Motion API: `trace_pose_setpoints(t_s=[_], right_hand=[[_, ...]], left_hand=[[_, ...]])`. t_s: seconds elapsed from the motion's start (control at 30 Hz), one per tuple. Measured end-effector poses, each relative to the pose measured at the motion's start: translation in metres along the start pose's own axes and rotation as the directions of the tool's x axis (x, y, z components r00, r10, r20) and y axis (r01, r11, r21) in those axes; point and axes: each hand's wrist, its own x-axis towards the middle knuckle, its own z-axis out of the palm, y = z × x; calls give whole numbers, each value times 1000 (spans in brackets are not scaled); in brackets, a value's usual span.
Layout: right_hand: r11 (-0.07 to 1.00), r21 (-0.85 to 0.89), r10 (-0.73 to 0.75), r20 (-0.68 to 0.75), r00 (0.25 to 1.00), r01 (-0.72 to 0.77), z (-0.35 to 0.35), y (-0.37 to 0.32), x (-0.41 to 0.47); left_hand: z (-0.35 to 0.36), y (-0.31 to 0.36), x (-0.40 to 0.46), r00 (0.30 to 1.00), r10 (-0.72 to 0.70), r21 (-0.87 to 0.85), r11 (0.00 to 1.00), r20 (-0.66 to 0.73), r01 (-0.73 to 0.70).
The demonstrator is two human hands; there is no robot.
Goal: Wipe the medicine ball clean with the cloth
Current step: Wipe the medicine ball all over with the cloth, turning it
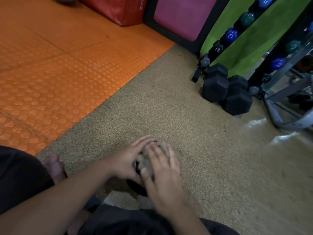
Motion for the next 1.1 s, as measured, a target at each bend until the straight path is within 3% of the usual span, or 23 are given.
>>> trace_pose_setpoints(t_s=[0.07, 0.13, 0.2, 0.3, 0.37, 0.47, 0.57, 0.63, 0.7, 0.73, 0.77, 0.83, 0.9, 0.97, 1.0, 1.1], right_hand=[[993, -93, -67, 95, 993, 76, -3, 0, -12], [1000, -16, -23, 54, 998, 24, -7, 16, -4], [976, 187, 118, -27, 993, -111, -4, 29, 19], [778, 503, 418, 30, 908, -375, -3, 35, 61], [807, 436, 412, 68, 909, -399, -4, 30, 69], [970, 99, 218, 48, 975, -222, -6, 5, 41], [986, 49, 155, 27, 987, -157, -2, 6, 8], [953, 194, 233, 10, 972, -231, -2, 25, 13], [821, 447, 392, 10, 920, -355, -8, 45, 35], [756, 514, 445, 51, 894, -406, -12, 50, 48], [761, 498, 445, 65, 893, -416, -15, 52, 58], [882, 333, 352, 7, 936, -334, -15, 45, 63], [983, 125, 140, -27, 990, -135, -9, 18, 48], [999, -45, -6, -21, 1000, 5, -1, -6, 23], [996, -86, -33, -29, 999, 30, 4, -7, 18], [999, 8, -42, -24, 999, 42, 3, 17, 24]], left_hand=[[0, -4, 6, 1000, 22, -10, 1000, -18, -22], [6, -2, 9, 999, -10, 23, 1000, -32, 11], [8, 0, 12, 995, -75, -4, 997, -59, 75], [9, 2, 11, 983, -133, -88, 989, -125, 122], [7, 0, 9, 978, -158, -152, 979, -137, 137], [2, -9, 6, 982, -109, -157, 984, -155, 84], [3, -9, 7, 985, -105, -87, 992, -138, 93], [9, -7, 12, 983, -137, 2, 990, -120, 138], [11, -2, 15, 983, -144, 32, 988, -116, 148], [11, -2, 15, 984, -136, 38, 989, -115, 142], [9, 0, 12, 984, -130, 21, 991, -125, 134], [11, -4, 8, 975, -146, -72, 988, -166, 136], [12, -7, 6, 960, -155, -187, 976, -233, 112], [13, -8, 8, 956, -118, -272, 961, -270, 42], [12, -4, 8, 958, -115, -274, 961, -261, 40], [12, -2, 11, 960, -98, -175, 983, -263, 52]])
